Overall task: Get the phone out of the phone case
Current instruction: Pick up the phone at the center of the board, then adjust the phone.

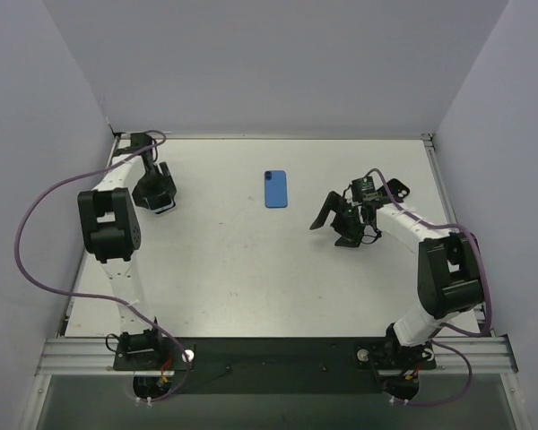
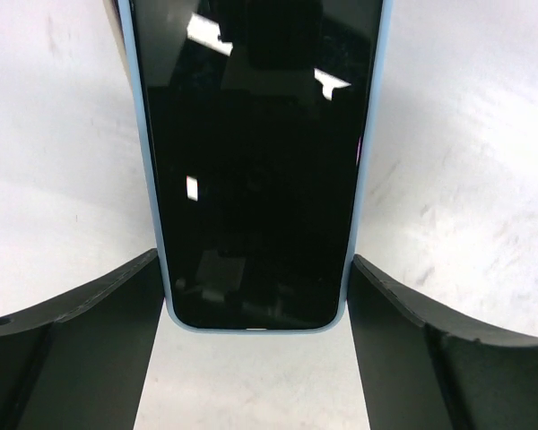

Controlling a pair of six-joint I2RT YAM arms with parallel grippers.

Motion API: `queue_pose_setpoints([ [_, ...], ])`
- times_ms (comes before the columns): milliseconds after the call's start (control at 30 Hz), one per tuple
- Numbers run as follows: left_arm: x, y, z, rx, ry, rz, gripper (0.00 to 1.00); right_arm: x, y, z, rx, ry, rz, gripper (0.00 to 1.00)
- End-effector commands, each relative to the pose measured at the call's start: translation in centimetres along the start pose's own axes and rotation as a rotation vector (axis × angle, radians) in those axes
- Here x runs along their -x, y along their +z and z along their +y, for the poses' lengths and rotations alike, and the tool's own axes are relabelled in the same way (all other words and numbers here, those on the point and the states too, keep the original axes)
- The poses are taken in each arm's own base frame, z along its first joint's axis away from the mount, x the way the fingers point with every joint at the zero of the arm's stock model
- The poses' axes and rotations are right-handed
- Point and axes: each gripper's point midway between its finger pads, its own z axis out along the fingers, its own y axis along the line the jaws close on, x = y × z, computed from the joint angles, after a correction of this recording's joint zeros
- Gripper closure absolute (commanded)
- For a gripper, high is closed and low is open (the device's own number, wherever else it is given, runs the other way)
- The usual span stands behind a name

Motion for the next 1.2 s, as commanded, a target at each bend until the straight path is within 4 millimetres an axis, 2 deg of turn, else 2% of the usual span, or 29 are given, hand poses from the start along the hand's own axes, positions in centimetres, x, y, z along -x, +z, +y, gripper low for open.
queue_pose_setpoints([
  [0, 0.7, -6.4, -2.0, -0.108, 0.008, -0.106, 0.94, 0.2, -1.0, 1.1, 0.018, -0.014, -0.007, 0.10],
  [33, 0.2, -6.7, -2.6, -0.133, 0.008, -0.100, 1.00, 0.3, -1.1, 1.1, 0.018, -0.011, -0.011, 0.10],
  [100, -1.5, -7.6, -3.2, -0.151, 0.019, -0.085, 1.00, 0.4, -1.3, 1.2, 0.017, -0.012, -0.016, 0.10],
  [200, -2.6, -9.2, -3.6, -0.178, 0.002, -0.099, 1.00, 0.4, -1.6, 1.4, 0.019, -0.012, -0.024, 0.10],
  [233, -4.6, -9.1, -5.0, -0.217, 0.022, -0.071, 1.00, 0.5, -1.8, 1.4, 0.021, -0.010, -0.028, 0.10],
  [267, -4.8, -10.5, -5.3, -0.247, 0.022, -0.094, 1.00, 0.5, -2.0, 1.6, 0.027, -0.011, -0.034, 0.10],
  [333, -7.4, -10.8, -6.5, -0.284, 0.045, -0.062, 1.00, 0.5, -2.2, 1.7, 0.033, -0.006, -0.034, 0.10],
  [400, -9.0, -12.0, -7.2, -0.316, 0.062, -0.064, 1.00, 0.5, -2.5, 1.8, 0.030, -0.007, -0.039, 0.10],
  [433, -10.4, -12.6, -8.7, -0.356, 0.089, -0.054, 1.00, 0.5, -2.5, 1.6, 0.020, 0.000, -0.039, 0.10],
  [533, -14.7, -13.6, -10.1, -0.416, 0.113, -0.019, 1.00, 0.5, -2.6, 1.6, 0.017, 0.020, -0.034, 0.10],
  [567, -17.3, -14.1, -10.8, -0.437, 0.147, 0.003, 1.00, 0.4, -2.6, 2.0, 0.033, 0.023, -0.023, 0.10],
  [633, -19.8, -14.8, -12.2, -0.497, 0.140, 0.029, 1.00, 0.2, -2.6, 2.6, 0.060, 0.043, -0.010, 0.11],
  [667, -22.3, -15.2, -12.8, -0.525, 0.170, 0.053, 1.00, 0.2, -2.5, 3.1, 0.084, 0.052, -0.009, 0.11],
  [733, -24.0, -16.3, -14.3, -0.588, 0.155, 0.067, 1.00, -0.3, -2.5, 3.6, 0.114, 0.101, 0.018, 0.11],
  [767, -25.6, -17.4, -15.2, -0.629, 0.186, 0.073, 1.00, 0.0, -2.4, 4.3, 0.150, 0.113, 0.013, 0.11],
  [800, -26.6, -17.5, -15.4, -0.641, 0.191, 0.084, 1.00, -0.6, -2.5, 5.1, 0.203, 0.126, 0.045, 0.11],
  [900, -28.5, -19.1, -17.0, -0.707, 0.195, 0.096, 1.00, -1.2, -2.2, 7.5, 0.319, 0.180, 0.068, 0.12],
  [933, -28.7, -19.4, -17.5, -0.728, 0.200, 0.092, 1.00, -1.9, -2.0, 8.3, 0.339, 0.172, 0.084, 0.12],
  [1000, -29.6, -19.6, -18.0, -0.738, 0.222, 0.103, 1.00, -2.7, -1.7, 9.7, 0.376, 0.171, 0.101, 0.12],
  [1067, -30.0, -19.7, -18.5, -0.744, 0.234, 0.111, 1.00, -4.7, -1.3, 11.4, 0.398, 0.134, 0.149, 0.12],
  [1167, -30.6, -20.3, -19.1, -0.764, 0.253, 0.111, 1.00, -6.9, -0.3, 12.6, 0.408, 0.118, 0.196, 0.13],
])
